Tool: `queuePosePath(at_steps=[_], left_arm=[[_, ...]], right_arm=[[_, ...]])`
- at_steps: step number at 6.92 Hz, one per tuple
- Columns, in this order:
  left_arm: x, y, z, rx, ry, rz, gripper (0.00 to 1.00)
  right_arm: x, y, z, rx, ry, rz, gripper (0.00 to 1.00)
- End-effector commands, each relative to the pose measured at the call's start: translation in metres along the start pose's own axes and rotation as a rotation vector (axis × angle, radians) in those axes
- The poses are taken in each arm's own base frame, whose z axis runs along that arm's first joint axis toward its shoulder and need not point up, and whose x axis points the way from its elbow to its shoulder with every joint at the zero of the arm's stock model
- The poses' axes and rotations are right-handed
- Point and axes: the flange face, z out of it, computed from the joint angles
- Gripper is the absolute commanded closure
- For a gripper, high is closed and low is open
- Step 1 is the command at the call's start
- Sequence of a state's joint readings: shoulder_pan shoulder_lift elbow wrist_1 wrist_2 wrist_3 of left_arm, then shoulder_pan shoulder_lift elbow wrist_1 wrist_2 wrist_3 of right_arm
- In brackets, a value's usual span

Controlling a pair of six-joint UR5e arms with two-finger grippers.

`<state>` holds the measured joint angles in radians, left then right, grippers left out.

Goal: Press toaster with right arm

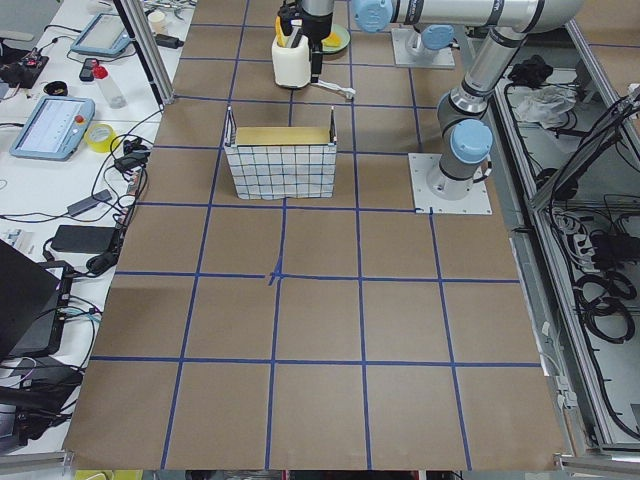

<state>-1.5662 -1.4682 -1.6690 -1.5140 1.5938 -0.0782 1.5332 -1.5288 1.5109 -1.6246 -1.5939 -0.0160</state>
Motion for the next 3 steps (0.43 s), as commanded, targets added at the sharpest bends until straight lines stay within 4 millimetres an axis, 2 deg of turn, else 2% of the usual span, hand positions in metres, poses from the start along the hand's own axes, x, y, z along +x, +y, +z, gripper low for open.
queuePosePath(at_steps=[1, 2, 3], left_arm=[[0.0, 0.0, 0.0, 0.0, 0.0, 0.0, 0.0], [0.0, 0.0, 0.0, 0.0, 0.0, 0.0, 0.0], [0.0, 0.0, 0.001, -0.001, 0.0, 0.0, 0.0]], right_arm=[[0.042, -0.01, 0.002, 0.013, -0.002, -0.005, 0.14], [0.063, -0.013, 0.007, 0.008, -0.001, -0.032, 0.3], [0.074, -0.018, 0.013, -0.003, -0.006, -0.034, 0.57]])
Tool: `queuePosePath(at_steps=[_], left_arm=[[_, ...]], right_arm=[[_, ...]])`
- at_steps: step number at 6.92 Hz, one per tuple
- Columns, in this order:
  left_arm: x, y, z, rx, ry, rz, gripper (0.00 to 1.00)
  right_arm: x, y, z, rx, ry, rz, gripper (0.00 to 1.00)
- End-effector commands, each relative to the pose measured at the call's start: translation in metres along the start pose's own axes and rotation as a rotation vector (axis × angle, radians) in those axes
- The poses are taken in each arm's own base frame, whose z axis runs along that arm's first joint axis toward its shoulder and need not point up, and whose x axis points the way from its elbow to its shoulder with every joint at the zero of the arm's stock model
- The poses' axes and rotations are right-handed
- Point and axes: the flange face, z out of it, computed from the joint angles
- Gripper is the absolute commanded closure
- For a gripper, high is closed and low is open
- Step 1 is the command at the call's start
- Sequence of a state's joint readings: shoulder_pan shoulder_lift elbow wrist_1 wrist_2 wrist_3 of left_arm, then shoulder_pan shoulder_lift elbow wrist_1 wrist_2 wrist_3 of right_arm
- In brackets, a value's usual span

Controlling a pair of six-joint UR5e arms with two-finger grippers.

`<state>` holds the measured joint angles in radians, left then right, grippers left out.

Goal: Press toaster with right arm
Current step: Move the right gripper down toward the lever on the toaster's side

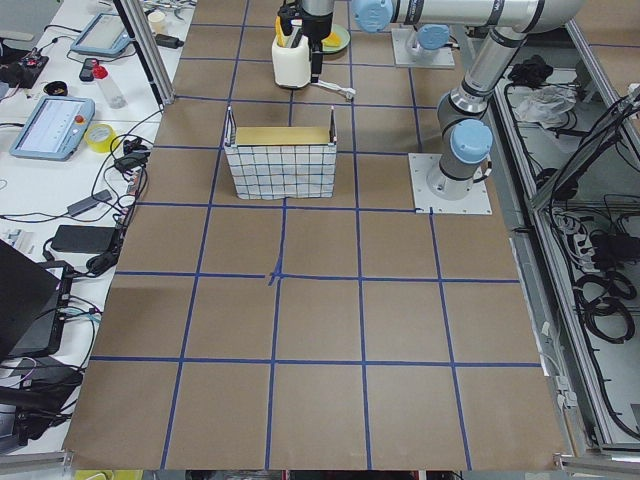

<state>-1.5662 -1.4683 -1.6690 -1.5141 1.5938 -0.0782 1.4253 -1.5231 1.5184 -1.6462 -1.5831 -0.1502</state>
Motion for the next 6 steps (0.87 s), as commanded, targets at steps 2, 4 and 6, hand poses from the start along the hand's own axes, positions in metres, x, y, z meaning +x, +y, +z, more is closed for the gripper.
queuePosePath(at_steps=[2, 4, 6], left_arm=[[0.0, 0.0, 0.0, 0.0, 0.0, 0.0, 0.0], [0.0, 0.0, 0.0, 0.0, 0.0, 0.0, 0.0], [0.0, 0.0, 0.0, 0.0, 0.0, 0.0, 0.0]], right_arm=[[0.032, -0.014, 0.024, -0.013, -0.106, -0.046, 0.81], [0.069, -0.016, 0.048, -0.023, -0.229, -0.068, 0.81], [0.061, -0.011, 0.074, -0.028, -0.364, -0.075, 0.82]])
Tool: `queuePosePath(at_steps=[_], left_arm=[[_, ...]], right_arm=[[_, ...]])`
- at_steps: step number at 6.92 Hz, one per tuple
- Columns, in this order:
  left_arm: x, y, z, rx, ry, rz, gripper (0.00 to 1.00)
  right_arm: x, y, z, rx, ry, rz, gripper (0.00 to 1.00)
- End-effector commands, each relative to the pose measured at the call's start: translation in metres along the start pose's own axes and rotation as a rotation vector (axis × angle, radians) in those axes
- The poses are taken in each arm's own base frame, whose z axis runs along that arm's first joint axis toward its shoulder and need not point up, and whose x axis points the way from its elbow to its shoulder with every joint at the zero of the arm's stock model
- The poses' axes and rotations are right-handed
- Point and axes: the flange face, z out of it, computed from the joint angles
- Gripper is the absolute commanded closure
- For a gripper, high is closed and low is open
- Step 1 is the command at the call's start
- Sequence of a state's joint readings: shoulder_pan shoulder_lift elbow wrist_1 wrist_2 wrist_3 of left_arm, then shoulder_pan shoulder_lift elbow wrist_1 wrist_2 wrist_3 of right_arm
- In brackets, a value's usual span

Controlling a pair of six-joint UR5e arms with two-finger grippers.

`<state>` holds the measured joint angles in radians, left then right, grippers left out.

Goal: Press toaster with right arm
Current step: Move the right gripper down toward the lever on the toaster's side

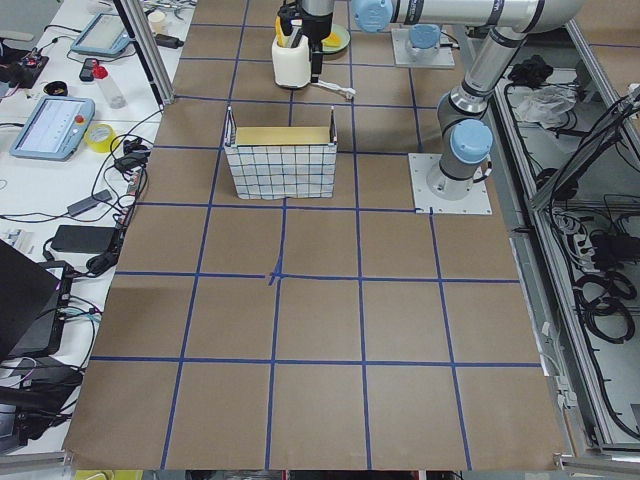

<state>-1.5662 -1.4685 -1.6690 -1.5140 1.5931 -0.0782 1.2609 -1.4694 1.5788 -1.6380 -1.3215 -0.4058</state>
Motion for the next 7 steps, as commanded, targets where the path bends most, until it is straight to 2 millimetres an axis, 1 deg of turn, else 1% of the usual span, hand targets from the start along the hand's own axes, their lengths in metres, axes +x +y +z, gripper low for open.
queuePosePath(at_steps=[1, 2, 3, 4, 5, 7], left_arm=[[0.0, 0.0, 0.0, 0.001, -0.001, 0.0, 0.0], [0.0, 0.0, 0.0, 0.001, -0.001, 0.0, 0.0], [0.0, 0.0, 0.0, 0.001, -0.001, 0.0, 0.0], [0.0, 0.0, 0.0, -0.001, -0.001, 0.0, 0.0], [0.0, 0.0, 0.0, 0.001, -0.001, 0.0, 0.0], [0.0, 0.0, 0.0, 0.001, -0.001, 0.0, 0.0]], right_arm=[[0.002, 0.009, 0.034, -0.036, -0.11, 0.014, 0.85], [0.004, 0.018, 0.054, -0.076, -0.125, 0.038, 0.85], [0.005, 0.025, 0.069, -0.11, -0.133, 0.056, 0.85], [0.008, 0.026, 0.076, -0.133, -0.128, 0.074, 0.86], [0.011, 0.024, 0.08, -0.138, -0.127, 0.093, 0.86], [0.014, 0.022, 0.079, -0.124, -0.115, 0.17, 0.89]])
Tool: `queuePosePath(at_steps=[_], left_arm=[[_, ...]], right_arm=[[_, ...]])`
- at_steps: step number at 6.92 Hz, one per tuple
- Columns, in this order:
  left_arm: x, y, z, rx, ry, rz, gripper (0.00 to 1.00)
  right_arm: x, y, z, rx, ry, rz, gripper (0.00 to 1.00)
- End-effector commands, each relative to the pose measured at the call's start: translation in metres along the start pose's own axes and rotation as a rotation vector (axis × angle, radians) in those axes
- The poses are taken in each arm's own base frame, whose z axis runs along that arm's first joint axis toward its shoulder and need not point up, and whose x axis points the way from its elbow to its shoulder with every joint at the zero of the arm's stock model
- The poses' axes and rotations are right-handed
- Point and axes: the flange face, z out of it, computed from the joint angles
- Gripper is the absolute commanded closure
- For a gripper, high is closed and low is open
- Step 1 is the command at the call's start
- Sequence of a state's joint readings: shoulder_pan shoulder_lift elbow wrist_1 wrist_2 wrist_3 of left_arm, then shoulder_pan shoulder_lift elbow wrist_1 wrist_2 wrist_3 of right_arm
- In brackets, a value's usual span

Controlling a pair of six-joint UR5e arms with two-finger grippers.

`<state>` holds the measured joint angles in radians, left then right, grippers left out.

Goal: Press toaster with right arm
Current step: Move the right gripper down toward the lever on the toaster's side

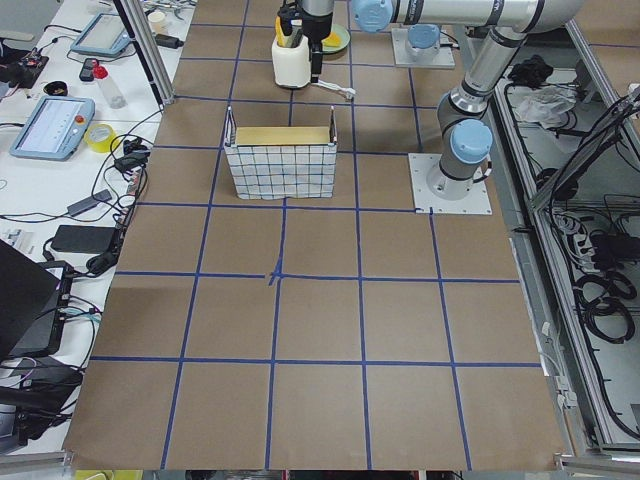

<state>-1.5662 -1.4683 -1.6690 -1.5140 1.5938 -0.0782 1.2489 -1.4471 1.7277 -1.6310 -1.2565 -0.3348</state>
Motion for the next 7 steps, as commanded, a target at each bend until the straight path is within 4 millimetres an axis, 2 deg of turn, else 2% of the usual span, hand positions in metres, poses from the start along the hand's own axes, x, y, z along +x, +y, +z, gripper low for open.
queuePosePath(at_steps=[1, 2, 3, 5, 7], left_arm=[[0.0, 0.0, 0.0, 0.0, 0.0, 0.0, 0.0], [0.0, 0.0, 0.0, 0.0, 0.0, 0.0, 0.0], [0.0, 0.0, 0.0, 0.0, 0.0, 0.0, 0.0], [0.0, 0.0, 0.0, 0.0, 0.002, 0.0, 0.0], [0.0, 0.0, 0.0, 0.0, 0.0, 0.0, 0.0]], right_arm=[[0.011, -0.007, -0.005, 0.046, 0.019, 0.057, 0.89], [0.017, -0.01, 0.0, 0.042, 0.022, 0.06, 0.89], [0.019, -0.01, 0.004, 0.033, 0.017, 0.063, 0.94], [0.023, -0.01, 0.024, 0.003, -0.017, 0.063, 0.94], [0.024, -0.007, 0.032, -0.011, -0.022, 0.068, 0.94]])
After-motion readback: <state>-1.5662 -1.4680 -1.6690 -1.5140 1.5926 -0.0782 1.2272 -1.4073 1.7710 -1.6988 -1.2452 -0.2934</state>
